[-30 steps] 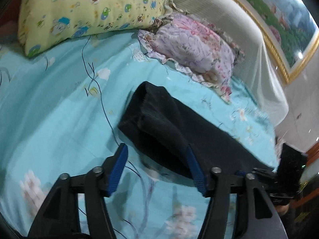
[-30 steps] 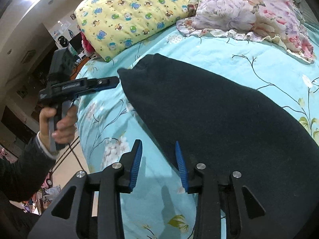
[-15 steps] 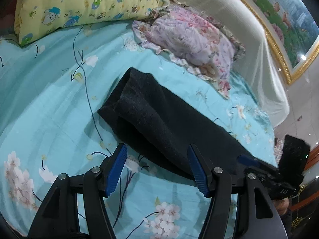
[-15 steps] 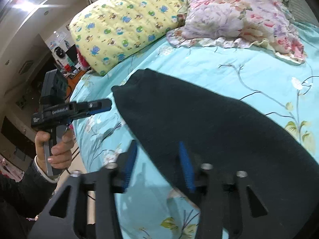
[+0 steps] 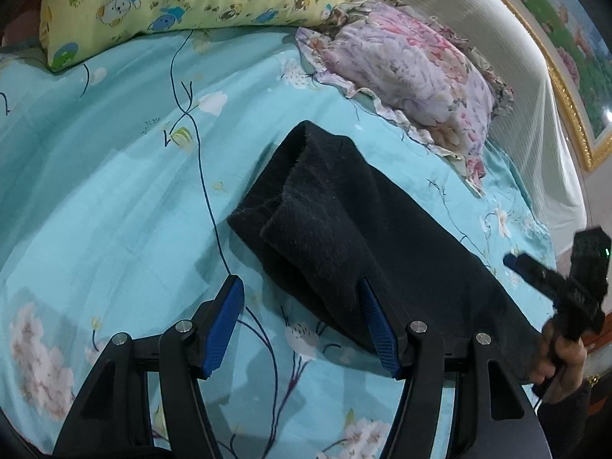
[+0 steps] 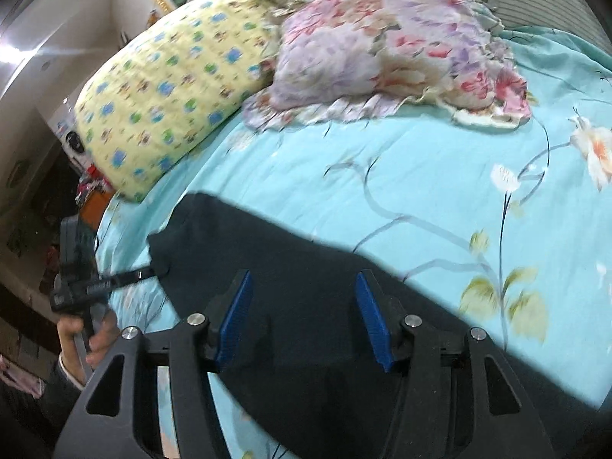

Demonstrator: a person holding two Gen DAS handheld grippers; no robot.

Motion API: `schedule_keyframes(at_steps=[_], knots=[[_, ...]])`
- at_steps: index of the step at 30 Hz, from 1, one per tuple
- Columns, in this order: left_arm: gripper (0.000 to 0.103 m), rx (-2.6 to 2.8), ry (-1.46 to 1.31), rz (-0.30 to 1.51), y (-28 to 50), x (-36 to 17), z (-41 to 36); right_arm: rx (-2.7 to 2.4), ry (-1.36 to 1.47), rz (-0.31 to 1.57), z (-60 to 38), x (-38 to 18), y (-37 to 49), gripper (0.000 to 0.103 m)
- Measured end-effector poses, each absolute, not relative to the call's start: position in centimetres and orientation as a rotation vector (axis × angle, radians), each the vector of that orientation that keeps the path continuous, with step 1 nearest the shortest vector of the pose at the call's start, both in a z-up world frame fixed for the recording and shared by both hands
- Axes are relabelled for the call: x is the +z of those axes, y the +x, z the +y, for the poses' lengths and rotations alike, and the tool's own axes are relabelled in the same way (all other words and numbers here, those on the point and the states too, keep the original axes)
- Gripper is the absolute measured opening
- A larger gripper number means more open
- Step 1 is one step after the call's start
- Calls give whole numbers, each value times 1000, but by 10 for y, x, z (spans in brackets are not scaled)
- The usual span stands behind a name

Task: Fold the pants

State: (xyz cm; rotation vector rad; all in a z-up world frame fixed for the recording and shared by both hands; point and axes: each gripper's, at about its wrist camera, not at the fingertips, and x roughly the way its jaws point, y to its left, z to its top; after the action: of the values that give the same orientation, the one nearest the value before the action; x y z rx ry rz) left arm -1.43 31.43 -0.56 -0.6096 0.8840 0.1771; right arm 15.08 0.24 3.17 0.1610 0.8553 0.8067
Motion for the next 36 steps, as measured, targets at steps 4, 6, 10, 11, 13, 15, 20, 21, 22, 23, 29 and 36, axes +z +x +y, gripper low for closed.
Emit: schedule_keyframes(at_steps=[4,6,10,11,13,15,20,21,22,23,29,36], knots=[[62,170,-618,886,-10,-12,315,797,116,930,16,17,187,57],[62,168,-614,888,-8,-15,315,800,59,996,27,3,201,54],[62,164,-604,889,-1,-16,314,822,-50,1042,43,-14,203,45],[62,163,-602,888,1,-17,313,840,-80,1044,45,-13,200,43],[61,163,-589,886,9,-18,311,876,-136,1050,52,-12,189,29],[57,160,-574,879,17,-18,307,866,-235,1008,59,-8,176,21],[22,120,-593,849,28,-15,304,765,-353,868,66,20,154,13],[19,104,-609,832,27,-11,305,749,-365,846,66,24,151,13],[19,92,-620,811,24,-5,305,740,-375,833,67,26,149,12],[18,82,-630,797,20,-1,305,727,-397,814,68,29,145,12],[18,13,-663,654,-26,53,301,692,-394,755,70,36,136,12],[18,91,-649,647,-57,58,323,744,-373,713,108,36,129,12]])
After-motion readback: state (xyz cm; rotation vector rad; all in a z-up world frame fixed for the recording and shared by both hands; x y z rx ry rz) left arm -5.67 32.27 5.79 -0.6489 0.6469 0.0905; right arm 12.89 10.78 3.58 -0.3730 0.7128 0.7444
